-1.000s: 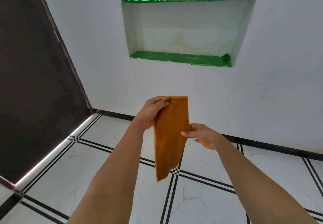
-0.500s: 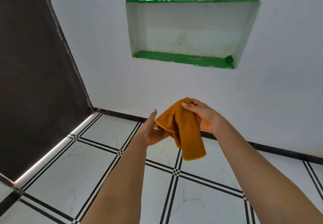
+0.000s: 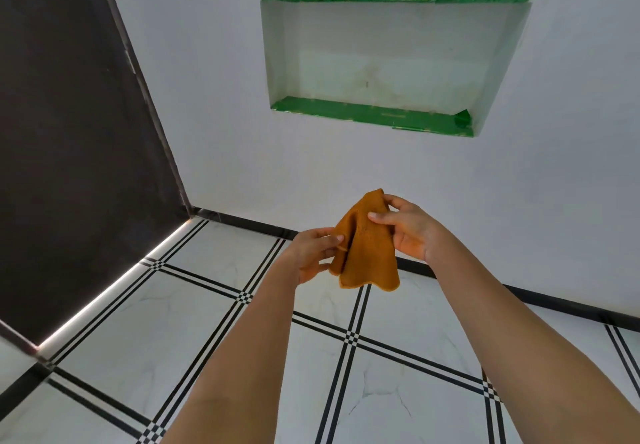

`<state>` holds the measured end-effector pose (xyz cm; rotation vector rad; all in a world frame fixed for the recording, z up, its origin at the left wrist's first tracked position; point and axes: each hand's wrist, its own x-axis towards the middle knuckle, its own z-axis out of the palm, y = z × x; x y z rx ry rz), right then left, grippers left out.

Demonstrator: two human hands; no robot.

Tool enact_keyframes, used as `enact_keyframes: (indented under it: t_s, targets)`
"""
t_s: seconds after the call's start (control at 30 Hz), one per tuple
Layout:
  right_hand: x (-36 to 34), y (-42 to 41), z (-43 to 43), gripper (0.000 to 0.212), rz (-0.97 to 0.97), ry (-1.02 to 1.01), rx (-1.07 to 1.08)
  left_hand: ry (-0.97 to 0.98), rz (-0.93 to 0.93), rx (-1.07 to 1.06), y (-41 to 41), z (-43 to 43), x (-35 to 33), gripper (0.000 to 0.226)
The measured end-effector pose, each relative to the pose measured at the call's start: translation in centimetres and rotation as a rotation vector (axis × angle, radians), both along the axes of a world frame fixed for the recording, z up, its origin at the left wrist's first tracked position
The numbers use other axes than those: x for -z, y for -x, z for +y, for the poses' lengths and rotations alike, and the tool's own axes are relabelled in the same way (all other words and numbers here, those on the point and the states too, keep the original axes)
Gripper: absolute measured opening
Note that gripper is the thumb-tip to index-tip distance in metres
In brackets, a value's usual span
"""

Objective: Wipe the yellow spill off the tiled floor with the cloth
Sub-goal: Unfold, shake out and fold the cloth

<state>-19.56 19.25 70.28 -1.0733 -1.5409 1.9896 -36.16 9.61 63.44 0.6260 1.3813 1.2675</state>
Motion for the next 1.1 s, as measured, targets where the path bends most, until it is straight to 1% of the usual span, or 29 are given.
enact_keyframes:
  t_s: [0.07,0.1,0.17,0.2,0.27,0.33,0.37,0.4,0.47,0.5,0.53,0.57,0.63,0.7,0.77,0.83,0.9,0.97,1.03,1.1]
  targets:
    - [-0.2,-0.3,0.1,0.058,-0.023,-0.026,-0.002,-0.038,0.060,-0.062,-0.2,0.0,-0.5,0.039]
    - [-0.2,-0.4,0.1,0.058,-0.040,-0.048,0.009,-0.064,0.125,-0.105,-0.3,0.0,-0.7,0.033]
    - [-0.4,-0.6,0.2,0.053,-0.086,-0.115,0.049,-0.114,0.326,-0.123,-0.1,-0.1,-1.5,0.025]
    - [-0.5,-0.7,0.2,0.049,-0.105,-0.145,0.073,-0.134,0.413,-0.098,0.1,-0.1,-2.0,0.025]
    - [-0.5,-0.7,0.3,0.040,-0.127,-0.199,0.114,-0.139,0.506,0.005,0.7,0.0,-3.1,0.027]
    - [-0.6,-0.8,0.4,0.033,-0.110,-0.224,0.138,-0.075,0.565,0.126,1.3,0.2,-4.2,0.037]
    - [-0.7,-0.8,0.4,0.030,-0.105,-0.239,0.135,-0.026,0.634,0.189,1.6,0.3,-4.5,0.042]
    - [-0.7,-0.9,0.5,0.029,-0.122,-0.268,0.121,0.013,0.740,0.249,1.8,0.3,-4.8,0.041]
    - [-0.7,-0.9,0.5,0.030,-0.187,-0.347,0.089,0.040,0.947,0.287,2.0,0.3,-5.1,0.025]
    - [-0.7,-1.0,0.5,0.030,-0.188,-0.366,0.093,0.033,0.980,0.260,2.1,0.3,-5.2,0.020]
    - [-0.7,-1.0,0.5,0.030,-0.176,-0.367,0.109,0.016,0.956,0.218,2.3,0.3,-5.2,0.020]
    - [-0.7,-1.1,0.5,0.028,-0.153,-0.356,0.126,-0.010,0.880,0.168,2.5,0.2,-5.1,0.020]
    - [-0.7,-1.2,0.5,0.027,-0.129,-0.332,0.134,-0.082,0.650,0.059,3.0,0.0,-4.9,0.018]
    - [-0.8,-1.1,0.6,0.033,-0.117,-0.295,0.110,-0.121,0.434,-0.056,3.2,0.1,-4.8,0.019]
    - [-0.9,-0.8,0.8,0.050,-0.071,-0.228,0.040,-0.123,0.283,-0.174,3.0,0.4,-4.7,0.031]
    - [-1.1,-0.4,1.0,0.071,-0.022,-0.174,-0.043,-0.093,0.170,-0.268,3.0,0.8,-4.7,0.044]
    - [-1.3,-0.3,1.2,0.086,0.011,-0.146,-0.085,-0.035,0.087,-0.310,3.5,1.2,-4.6,0.049]
    - [-1.5,-0.2,1.3,0.085,-0.054,-0.182,-0.151,0.027,0.072,-0.322,4.1,1.4,-4.5,0.045]
    - [-1.3,-0.1,1.1,0.076,-0.240,-0.307,-0.237,0.030,0.048,-0.367,4.3,1.5,-4.2,0.029]
    - [-0.9,0.2,0.9,0.060,-0.429,-0.477,-0.275,0.018,0.009,-0.399,4.2,1.4,-4.0,0.013]
